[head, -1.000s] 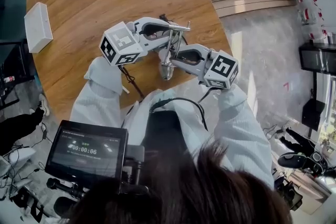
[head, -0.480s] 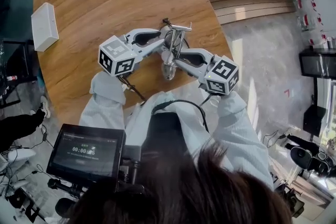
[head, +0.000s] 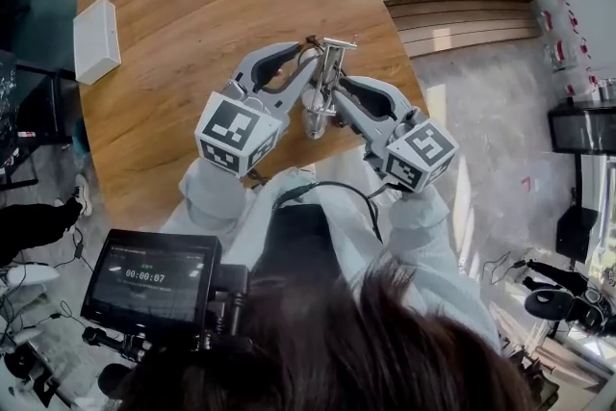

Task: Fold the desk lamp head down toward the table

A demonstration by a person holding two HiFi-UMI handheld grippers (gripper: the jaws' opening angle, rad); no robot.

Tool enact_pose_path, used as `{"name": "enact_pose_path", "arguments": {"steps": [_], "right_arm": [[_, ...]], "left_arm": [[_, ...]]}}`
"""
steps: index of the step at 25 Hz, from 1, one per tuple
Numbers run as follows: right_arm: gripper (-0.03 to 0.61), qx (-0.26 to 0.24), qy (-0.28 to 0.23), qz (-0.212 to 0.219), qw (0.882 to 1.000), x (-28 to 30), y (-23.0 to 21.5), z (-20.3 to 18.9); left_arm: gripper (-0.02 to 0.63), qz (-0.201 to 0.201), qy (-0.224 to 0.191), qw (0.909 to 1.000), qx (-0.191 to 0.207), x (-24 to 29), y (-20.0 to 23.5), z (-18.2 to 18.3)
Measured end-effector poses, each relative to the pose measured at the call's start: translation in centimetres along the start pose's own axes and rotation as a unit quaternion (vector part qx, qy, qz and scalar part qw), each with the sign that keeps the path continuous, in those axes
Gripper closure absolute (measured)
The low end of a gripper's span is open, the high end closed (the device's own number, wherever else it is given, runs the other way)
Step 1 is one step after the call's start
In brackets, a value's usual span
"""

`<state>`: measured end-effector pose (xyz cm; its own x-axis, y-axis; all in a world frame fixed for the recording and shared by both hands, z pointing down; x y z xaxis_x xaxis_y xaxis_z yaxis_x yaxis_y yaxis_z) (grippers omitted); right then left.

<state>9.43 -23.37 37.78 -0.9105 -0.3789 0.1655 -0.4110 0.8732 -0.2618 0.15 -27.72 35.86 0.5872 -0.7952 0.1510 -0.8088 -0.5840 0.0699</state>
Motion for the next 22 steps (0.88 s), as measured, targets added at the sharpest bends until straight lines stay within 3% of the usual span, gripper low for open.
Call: {"name": "enact_pose_path", "arguments": {"steps": [2,5,7,12,22], "right_arm": [[0.506,-0.017,-0.032,-0.017,0.999,0.0,0.3,1.6],[0.577,-0.043,-0.072,-0.071,0.994,-1.3,0.6,3.4],[0.577,-0.051,-0.095,-0.099,0.989,-2.0,0.7,4.1],[0.577,-0.045,-0.125,-0.125,0.983,-2.5,0.7,4.9],[0.578,-0.034,-0.136,-0.156,0.978,-3.4,0.9,5.4]], "left_arm": [[0.514,0.032,-0.020,0.9993,-0.006,-0.6,0.0,1.3],[0.569,0.070,-0.048,0.9962,-0.015,-1.7,-0.8,3.0],[0.599,0.084,-0.054,0.9948,-0.018,-2.1,-1.3,3.5],[0.611,0.088,-0.051,0.9947,-0.018,-2.4,-1.9,3.5],[0.611,0.088,-0.048,0.9949,-0.013,-2.4,-2.7,3.8]]}}
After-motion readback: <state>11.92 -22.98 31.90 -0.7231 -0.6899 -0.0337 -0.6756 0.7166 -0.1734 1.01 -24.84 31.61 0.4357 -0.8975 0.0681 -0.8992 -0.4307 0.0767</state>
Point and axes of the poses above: the fingertips, and each gripper's own axes: x forward along the fingers, y to its left, z out of its top, the point moved 3 cm from there along -x, backward along the fingers, and after that the axes turned 10 degrees about z, right-handed, at the moved point
